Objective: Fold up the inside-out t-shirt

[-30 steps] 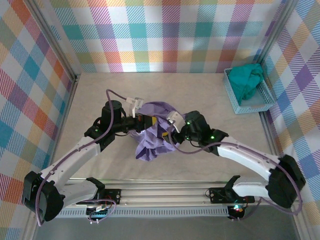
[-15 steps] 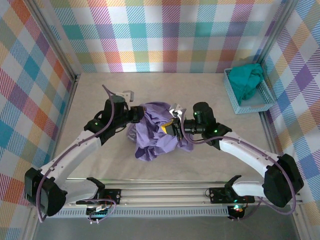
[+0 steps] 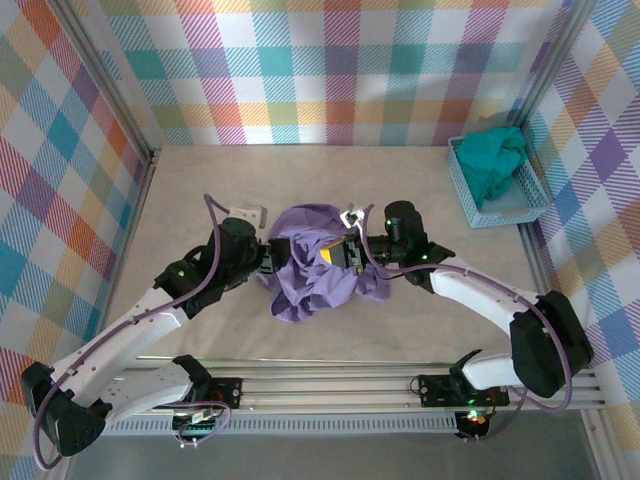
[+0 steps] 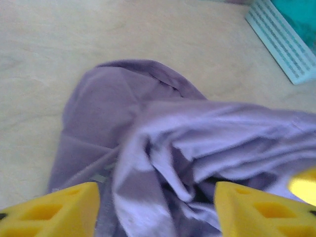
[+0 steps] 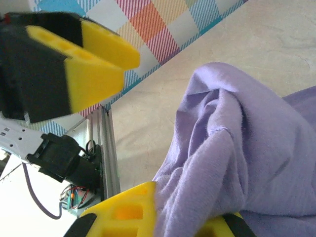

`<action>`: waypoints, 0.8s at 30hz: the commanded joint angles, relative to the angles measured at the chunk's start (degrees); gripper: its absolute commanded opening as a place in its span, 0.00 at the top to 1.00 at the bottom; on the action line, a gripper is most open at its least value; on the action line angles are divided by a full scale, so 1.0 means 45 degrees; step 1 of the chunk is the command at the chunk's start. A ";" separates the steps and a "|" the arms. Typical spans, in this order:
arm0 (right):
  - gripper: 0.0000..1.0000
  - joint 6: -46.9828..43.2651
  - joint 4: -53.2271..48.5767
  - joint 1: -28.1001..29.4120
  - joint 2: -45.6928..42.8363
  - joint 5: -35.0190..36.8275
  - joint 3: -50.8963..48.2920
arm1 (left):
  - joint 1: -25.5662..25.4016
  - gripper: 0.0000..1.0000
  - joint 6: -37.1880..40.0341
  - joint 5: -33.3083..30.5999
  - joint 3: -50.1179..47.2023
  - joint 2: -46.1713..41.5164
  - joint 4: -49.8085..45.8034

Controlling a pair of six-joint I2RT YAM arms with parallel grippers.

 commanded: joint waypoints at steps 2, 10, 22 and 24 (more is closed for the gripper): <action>1.00 0.0181 0.0346 -0.0106 -0.0110 -0.0209 0.0513 | -0.0486 0.49 -0.0622 0.1525 0.0035 0.0811 0.0198; 1.00 0.0074 0.0108 -0.0129 -0.0375 -0.0078 0.0438 | -0.0295 0.51 -0.1198 0.1298 0.0405 0.2867 0.0768; 1.00 -0.0884 -0.0901 -0.0193 -0.0947 0.0620 0.0198 | 0.0406 0.93 -0.0814 0.2336 0.0686 0.3822 0.2107; 1.00 -0.1555 -0.1736 -0.0393 -0.1252 0.1027 0.0255 | 0.0712 1.00 -0.0701 0.3112 0.0487 0.3070 0.2398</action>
